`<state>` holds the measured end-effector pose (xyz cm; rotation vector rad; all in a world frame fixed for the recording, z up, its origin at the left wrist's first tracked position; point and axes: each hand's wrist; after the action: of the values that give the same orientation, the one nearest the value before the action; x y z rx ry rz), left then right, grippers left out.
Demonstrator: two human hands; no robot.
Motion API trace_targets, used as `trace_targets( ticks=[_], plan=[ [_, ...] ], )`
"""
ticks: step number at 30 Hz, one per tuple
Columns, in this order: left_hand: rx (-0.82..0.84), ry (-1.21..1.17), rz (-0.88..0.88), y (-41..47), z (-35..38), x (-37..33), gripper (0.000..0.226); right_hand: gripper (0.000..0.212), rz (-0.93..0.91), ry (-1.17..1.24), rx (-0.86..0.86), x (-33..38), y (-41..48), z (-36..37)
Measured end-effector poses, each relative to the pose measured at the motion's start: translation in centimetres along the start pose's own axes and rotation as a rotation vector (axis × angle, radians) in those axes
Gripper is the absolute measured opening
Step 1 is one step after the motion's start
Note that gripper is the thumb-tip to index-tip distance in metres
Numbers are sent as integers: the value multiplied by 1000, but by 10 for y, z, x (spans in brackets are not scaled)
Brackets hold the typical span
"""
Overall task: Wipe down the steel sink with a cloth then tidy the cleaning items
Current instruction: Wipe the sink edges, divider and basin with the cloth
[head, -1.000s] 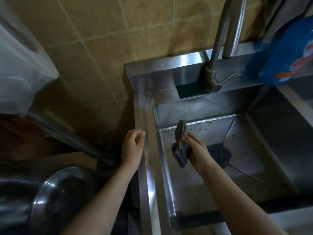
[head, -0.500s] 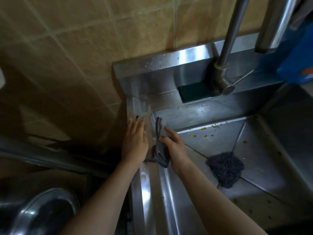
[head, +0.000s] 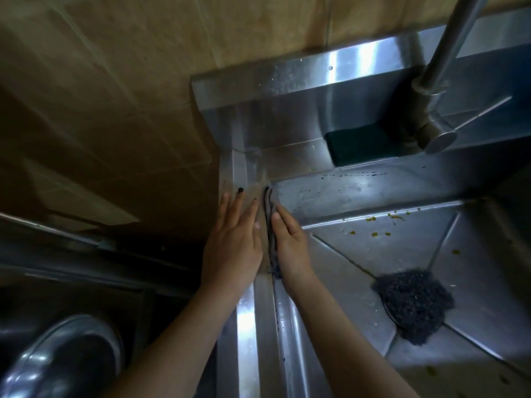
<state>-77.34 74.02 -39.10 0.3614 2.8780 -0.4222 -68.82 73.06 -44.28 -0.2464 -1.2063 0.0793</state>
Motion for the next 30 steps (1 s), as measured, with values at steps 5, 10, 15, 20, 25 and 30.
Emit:
trace_targets(
  ticks=[5, 10, 15, 20, 25, 30],
  plan=[
    [4, 8, 4, 1, 0, 1, 46, 38, -121, -87, 47, 0, 4, 0],
    [5, 5, 8, -1, 0, 0, 47, 42, -147, -115, 109, -7, 6, -2],
    [0, -8, 6, -1, -1, -1, 47, 37, -136, -86, 85, -10, 10, -3],
    [15, -5, 2, -2, -3, -2, 47, 35, -88, -36, 65, -23, 12, -6],
    [21, 11, 4, -2, -3, -2, 47, 38, -9, -46, 32, -46, 22, -13],
    [10, 52, 19, -2, -2, 0, 47, 39, 36, -56, 7, -76, 32, -23]
  ],
)
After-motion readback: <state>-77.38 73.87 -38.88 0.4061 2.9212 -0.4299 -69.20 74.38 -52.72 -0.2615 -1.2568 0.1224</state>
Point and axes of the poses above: each hand's wrist, its own y-axis towards the middle knuckle, its own z-axis out of the palm, x = y × z, and after that the axes turned 14 degrees about x, right-handed
